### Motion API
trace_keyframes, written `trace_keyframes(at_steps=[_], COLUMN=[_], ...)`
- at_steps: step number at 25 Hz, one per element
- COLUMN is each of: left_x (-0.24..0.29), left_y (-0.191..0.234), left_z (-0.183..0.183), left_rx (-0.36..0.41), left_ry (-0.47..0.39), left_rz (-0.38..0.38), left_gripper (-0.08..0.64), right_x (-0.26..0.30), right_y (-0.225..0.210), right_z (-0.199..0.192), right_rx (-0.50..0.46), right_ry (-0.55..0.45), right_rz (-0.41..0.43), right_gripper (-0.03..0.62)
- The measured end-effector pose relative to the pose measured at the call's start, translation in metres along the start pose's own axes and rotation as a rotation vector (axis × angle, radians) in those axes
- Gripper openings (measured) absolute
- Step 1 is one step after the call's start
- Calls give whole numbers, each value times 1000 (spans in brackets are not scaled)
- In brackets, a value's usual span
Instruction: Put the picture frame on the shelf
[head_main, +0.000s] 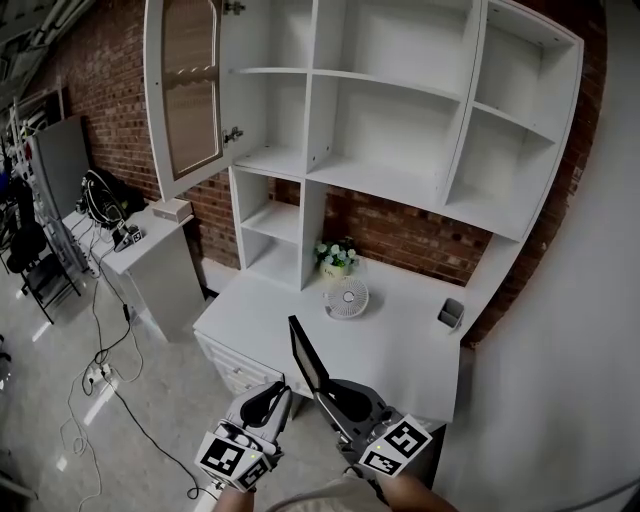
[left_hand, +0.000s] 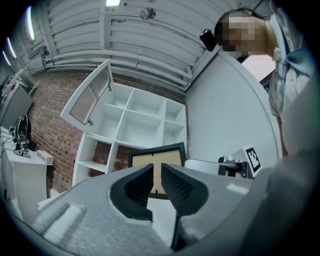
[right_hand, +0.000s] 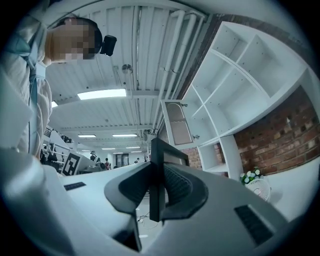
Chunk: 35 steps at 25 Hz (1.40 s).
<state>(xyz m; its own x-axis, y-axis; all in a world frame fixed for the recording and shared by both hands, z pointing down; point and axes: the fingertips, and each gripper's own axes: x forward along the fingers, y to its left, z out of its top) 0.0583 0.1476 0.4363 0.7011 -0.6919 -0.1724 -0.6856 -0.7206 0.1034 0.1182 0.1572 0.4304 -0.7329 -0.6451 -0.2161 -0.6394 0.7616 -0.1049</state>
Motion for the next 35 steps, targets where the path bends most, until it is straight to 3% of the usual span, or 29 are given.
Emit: trace_keyframes(at_steps=[12,22,35], left_x=[-16,-34,28], left_y=[2,22,83], left_z=[14,27,31], left_rx=[13,22,21], left_ry=[-23,-34,-23], left_rz=[-4,14,-12], left_gripper=[54,54,54], right_x=[11,36,105], right_y=[20,45,-17], right_z=[7,6,15], right_rx=[-10,-104,-78], right_ry=[-16,27,-17], right_rz=[27,57,78], right_gripper=[86,86,86])
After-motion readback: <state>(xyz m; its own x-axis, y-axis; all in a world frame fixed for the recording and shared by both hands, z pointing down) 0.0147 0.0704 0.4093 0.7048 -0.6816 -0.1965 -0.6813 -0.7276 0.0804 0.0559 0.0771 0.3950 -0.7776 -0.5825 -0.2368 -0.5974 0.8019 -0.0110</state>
